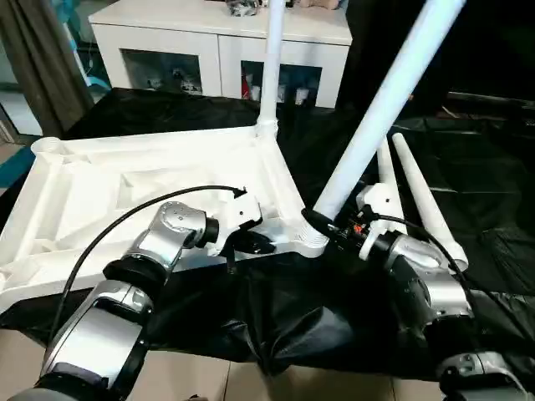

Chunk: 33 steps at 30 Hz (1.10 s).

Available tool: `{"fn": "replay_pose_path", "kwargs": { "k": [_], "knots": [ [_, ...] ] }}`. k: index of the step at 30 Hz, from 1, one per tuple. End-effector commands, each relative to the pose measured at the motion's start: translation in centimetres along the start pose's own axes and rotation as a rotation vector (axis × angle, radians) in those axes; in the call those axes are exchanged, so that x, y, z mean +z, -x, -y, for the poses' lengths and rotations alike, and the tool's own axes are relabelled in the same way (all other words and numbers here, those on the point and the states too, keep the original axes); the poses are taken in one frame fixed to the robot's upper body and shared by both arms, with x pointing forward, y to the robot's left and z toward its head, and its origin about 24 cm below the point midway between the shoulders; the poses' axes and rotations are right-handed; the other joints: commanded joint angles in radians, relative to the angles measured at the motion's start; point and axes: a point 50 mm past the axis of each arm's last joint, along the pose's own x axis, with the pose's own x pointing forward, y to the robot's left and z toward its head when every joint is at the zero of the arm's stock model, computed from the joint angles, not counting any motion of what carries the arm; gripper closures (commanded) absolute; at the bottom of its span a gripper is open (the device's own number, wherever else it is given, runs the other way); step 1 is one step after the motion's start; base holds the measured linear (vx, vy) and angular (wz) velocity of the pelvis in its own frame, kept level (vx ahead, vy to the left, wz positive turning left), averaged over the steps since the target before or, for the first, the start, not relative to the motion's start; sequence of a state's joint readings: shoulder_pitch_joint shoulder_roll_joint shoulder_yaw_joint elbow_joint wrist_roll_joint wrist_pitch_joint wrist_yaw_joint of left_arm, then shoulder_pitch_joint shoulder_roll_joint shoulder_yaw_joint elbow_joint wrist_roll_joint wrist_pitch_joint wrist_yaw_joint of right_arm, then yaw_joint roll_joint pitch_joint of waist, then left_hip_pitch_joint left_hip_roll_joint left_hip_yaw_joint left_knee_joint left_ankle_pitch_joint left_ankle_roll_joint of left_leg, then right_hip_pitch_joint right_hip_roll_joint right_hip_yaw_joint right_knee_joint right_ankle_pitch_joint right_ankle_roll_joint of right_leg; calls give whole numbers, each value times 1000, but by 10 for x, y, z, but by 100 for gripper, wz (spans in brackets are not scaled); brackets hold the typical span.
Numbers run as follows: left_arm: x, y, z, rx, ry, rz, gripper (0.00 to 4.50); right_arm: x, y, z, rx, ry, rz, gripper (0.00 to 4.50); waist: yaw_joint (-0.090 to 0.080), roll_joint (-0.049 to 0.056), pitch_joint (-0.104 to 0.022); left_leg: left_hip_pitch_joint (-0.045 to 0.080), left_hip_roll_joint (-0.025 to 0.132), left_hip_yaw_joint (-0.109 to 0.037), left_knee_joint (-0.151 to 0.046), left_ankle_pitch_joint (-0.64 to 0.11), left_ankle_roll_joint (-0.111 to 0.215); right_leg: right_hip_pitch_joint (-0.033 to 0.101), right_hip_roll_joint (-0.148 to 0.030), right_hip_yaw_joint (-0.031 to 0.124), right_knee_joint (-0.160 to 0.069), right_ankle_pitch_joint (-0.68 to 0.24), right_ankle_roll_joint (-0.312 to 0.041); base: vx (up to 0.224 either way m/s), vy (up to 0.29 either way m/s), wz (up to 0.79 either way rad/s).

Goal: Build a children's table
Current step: Insert table leg to table base

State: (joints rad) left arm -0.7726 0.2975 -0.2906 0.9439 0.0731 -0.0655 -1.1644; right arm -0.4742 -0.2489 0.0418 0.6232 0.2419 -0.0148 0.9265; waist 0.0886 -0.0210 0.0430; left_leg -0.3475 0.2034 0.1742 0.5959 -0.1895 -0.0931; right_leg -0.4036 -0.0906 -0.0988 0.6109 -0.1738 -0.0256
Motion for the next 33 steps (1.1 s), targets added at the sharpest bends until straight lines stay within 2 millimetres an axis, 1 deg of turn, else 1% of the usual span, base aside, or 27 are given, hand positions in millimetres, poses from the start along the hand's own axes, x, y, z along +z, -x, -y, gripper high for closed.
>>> {"fn": "replay_pose_path", "kwargs": {
  "k": [1, 2, 5, 6, 8, 9, 10, 12, 17, 18, 19, 20, 23, 25, 28, 29, 30, 32, 33],
  "knots": [
    [15, 7, -6, 18, -63, 47, 450, -54, 9, -18, 91, -143, -246, 262, 4, 2, -52, -2, 27, -8, -82, -274, 53, 51, -66, 53, -93, -366, -165, 0, 0, 0],
    [15, 7, -5, 5, -65, 48, 450, -54, 9, -18, 108, -152, -250, 262, 4, -1, -53, -3, 29, -9, -83, -272, 53, 51, -67, 53, -93, -362, -166, 0, 0, 0],
    [15, 7, -2, -51, -79, 47, 450, -56, 13, -18, 159, -172, -272, 262, 7, 1, -55, -5, 32, -9, -83, -257, 55, 54, -66, 53, -85, -310, -182, 0, 0, 0],
    [15, 8, 1, -85, -92, 39, 450, -58, 14, -18, 181, -172, -292, 262, 7, 1, -56, -4, 33, -8, -83, -253, 57, 54, -65, 53, -82, -284, -194, 0, 0, 0],
    [14, 8, 2, -106, -106, 28, 450, -58, 16, -17, 197, -165, -307, 262, 7, 0, -57, -4, 34, -6, -82, -248, 58, 54, -65, 53, -80, -260, -205, 0, 0, 0],
    [14, 8, 3, -115, -119, 18, 450, -58, 16, -17, 209, -160, -316, 262, 9, 1, -57, -3, 34, -6, -83, -247, 58, 54, -65, 53, -79, -251, -210, 0, 0, 0],
    [14, 9, 4, -127, -131, 7, 450, -58, 17, -17, 225, -152, -329, 262, 10, -1, -57, -3, 34, -6, -83, -249, 56, 55, -65, 53, -79, -252, -209, 0, 0, 0],
    [14, 9, 4, -136, -150, -8, 450, -57, 17, -16, 242, -135, -349, 262, 10, -2, -57, -2, 34, -7, -84, -258, 52, 55, -66, 52, -80, -268, -205, 0, 0, 0],
    [16, 9, 5, -145, -166, -10, 450, -54, 11, -17, 283, -117, -359, 262, 7, -2, -55, -1, 36, -8, -88, -283, 39, 52, -67, 53, -85, -319, -191, 0, 0, 0],
    [17, 8, 5, -145, -167, -8, 450, -53, 10, -18, 297, -114, -362, 262, 8, -5, -55, -1, 36, -8, -87, -283, 39, 52, -67, 53, -85, -321, -189, 0, 0, 0],
    [17, 8, 5, -146, -167, -7, 450, -53, 10, -19, 308, -113, -365, 262, 8, -5, -55, -1, 35, -8, -87, -282, 39, 52, -67, 54, -86, -321, -188, 0, 0, 0],
    [17, 8, 6, -149, -167, -8, 450, -54, 9, -21, 328, -114, -371, 262, 8, -7, -56, -1, 36, -8, -88, -280, 40, 51, -67, 54, -85, -318, -187, 0, 0, 0],
    [16, 7, 7, -163, -174, -12, 450, -55, 10, -25, 389, -108, -394, 262, 9, -4, -56, 0, 36, -8, -88, -276, 40, 50, -66, 54, -84, -307, -190, 0, 0, 0],
    [15, 7, 9, -190, -180, -22, 450, -56, 11, -28, 437, -103, -409, 262, 11, -2, -56, 1, 37, -7, -90, -289, 40, 50, -65, 54, -86, -297, -192, 0, 0, 0],
    [14, 7, 12, -235, -187, -33, 450, -57, 12, -31, 480, -91, -424, 262, 11, -5, -56, 2, 39, -8, -93, -312, 34, 51, -65, 54, -86, -304, -192, 0, 0, 0],
    [14, 7, 13, -236, -187, -33, 450, -57, 12, -31, 482, -91, -425, 262, 11, -5, -54, 2, 38, -8, -93, -319, 34, 50, -65, 53, -88, -314, -190, 0, 0, 0],
    [14, 7, 13, -247, -188, -34, 450, -57, 12, -31, 486, -88, -427, 262, 10, -5, -52, 5, 38, -8, -95, -339, 30, 49, -65, 53, -91, -347, -182, 0, 0, 0],
    [15, 7, 13, -246, -192, -34, 450, -57, 12, -30, 480, -85, -425, 262, 10, -6, -52, 9, 39, -12, -97, -359, 21, 48, -68, 54, -95, -392, -170, 0, 0, 0],
    [16, 7, 13, -242, -191, -32, 450, -57, 12, -30, 477, -85, -423, 262, 10, -5, -51, 9, 39, -12, -98, -362, 19, 46, -68, 54, -96, -395, -170, 0, 0, 0]
  ]
}}
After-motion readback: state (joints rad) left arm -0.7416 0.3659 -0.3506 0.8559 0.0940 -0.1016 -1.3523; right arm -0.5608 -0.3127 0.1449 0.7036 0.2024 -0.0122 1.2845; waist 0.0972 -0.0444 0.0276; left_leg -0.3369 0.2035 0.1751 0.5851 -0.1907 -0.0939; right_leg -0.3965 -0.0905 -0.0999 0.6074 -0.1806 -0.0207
